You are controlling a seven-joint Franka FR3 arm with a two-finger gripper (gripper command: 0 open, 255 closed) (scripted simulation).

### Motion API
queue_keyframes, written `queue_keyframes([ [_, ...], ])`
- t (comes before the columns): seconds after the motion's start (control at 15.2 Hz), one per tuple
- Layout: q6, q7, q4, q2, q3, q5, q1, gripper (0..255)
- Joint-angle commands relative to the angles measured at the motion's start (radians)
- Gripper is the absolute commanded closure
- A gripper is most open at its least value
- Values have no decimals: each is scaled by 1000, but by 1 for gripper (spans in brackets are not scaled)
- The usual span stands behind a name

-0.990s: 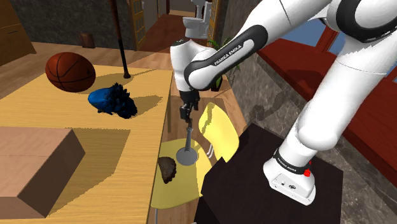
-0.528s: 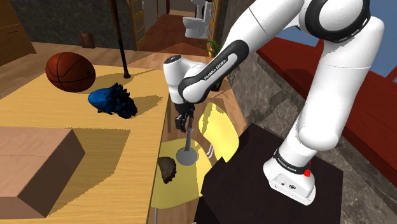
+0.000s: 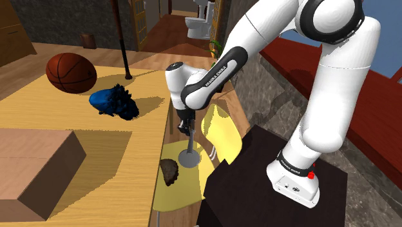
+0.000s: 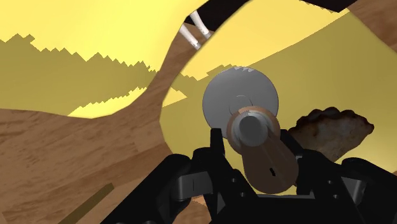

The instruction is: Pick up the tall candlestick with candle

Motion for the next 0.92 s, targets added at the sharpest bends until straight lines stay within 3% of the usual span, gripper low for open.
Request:
queue_keyframes([
  [0.0, 0, 0, -1, 0, 0, 0, 0, 255],
  [0.4, 1, 2, 0, 2, 0, -1, 1, 255],
  [0.86, -80, -33, 10, -76, 14, 41, -7, 255],
])
